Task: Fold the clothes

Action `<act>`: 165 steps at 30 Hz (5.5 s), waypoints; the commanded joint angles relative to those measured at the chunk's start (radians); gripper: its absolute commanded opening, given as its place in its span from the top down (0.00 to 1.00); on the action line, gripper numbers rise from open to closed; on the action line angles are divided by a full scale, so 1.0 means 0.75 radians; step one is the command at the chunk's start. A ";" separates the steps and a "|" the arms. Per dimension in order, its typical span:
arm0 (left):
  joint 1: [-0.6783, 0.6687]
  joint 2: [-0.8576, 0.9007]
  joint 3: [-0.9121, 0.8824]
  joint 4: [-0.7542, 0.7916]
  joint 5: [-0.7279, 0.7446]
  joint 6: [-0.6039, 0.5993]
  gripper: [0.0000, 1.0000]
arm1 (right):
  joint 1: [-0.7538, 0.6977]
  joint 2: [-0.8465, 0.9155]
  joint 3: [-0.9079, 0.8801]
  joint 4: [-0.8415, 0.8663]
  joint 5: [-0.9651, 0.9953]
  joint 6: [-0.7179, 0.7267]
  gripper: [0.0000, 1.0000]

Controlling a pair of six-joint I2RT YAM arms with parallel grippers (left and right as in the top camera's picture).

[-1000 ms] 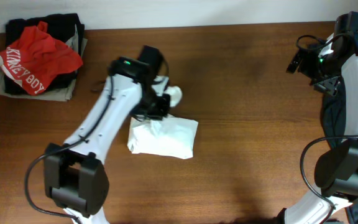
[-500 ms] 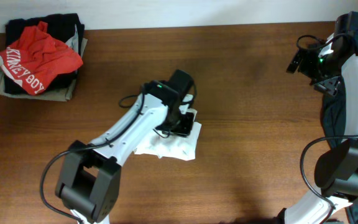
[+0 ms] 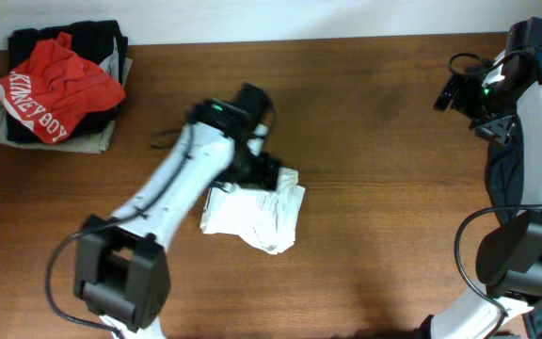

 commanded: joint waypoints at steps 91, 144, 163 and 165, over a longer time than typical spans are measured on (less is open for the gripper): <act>1.133 0.294 0.339 1.040 -0.093 0.238 0.99 | -0.003 -0.018 0.015 -0.001 0.017 -0.004 0.01; 1.195 -0.308 0.349 0.305 0.761 0.229 0.01 | 0.028 -0.331 0.018 -0.233 -0.354 -0.081 0.01; 1.196 -0.308 0.349 0.305 0.761 0.229 0.01 | 0.190 -0.582 0.018 -0.528 -0.337 -0.103 0.01; 1.196 -0.308 0.349 0.305 0.761 0.229 0.01 | 0.191 -0.583 0.018 -0.529 -0.333 -0.103 0.01</act>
